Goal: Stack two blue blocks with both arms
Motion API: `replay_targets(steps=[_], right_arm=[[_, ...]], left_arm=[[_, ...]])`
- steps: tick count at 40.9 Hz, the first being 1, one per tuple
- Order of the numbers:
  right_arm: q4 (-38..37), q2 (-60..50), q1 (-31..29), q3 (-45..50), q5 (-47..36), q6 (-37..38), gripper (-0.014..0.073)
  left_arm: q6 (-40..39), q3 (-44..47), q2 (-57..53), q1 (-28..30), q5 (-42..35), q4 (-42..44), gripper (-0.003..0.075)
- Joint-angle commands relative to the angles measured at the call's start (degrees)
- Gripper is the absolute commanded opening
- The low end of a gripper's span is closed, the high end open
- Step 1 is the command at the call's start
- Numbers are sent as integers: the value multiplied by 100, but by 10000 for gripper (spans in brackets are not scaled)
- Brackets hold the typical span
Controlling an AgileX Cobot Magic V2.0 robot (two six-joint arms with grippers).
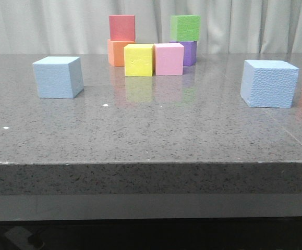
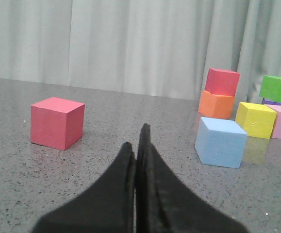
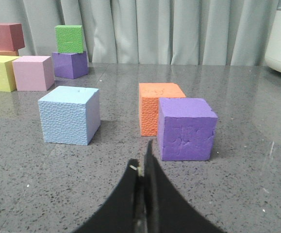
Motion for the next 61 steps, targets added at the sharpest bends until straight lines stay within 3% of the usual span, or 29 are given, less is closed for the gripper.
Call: replay_targets(steps=[1, 8, 12, 19, 33, 39, 47, 55, 61], right_arm=[[-36, -99, -11, -39, -584, -11, -67], [-31, -99, -11, -89, -1673, -11, -67], [-31, -99, -11, -349, -1744, -11, -67], [-5, -86, -11, -1294, -981, -6, -67], [-16, 959, -11, -3793, 1427, -26, -67], [-11, 1658, -11, -4433, 2359, -73, -67], [23, 2483, -11, -4594, 3252, -73, -67], [35, 2995, -11, -4594, 3728, -73, -67], [35, 3158, -11, -4594, 3517, -73, -67]], left_arm=[[-32, 5, -101, -20, -706, -34, -20], [-32, -78, -101, -20, -1231, -34, -20], [-32, -384, -101, -20, -1129, -42, -20], [-32, -1380, -89, -20, -498, -42, -20], [31, -3877, 697, -20, 2057, 207, -20], [31, -4645, 1420, -20, 3215, 233, -20], [31, -4804, 2285, -20, 4251, 233, -20], [31, -4650, 2811, -20, 4393, 233, -20], [31, -4596, 3108, -20, 4383, 233, -20]])
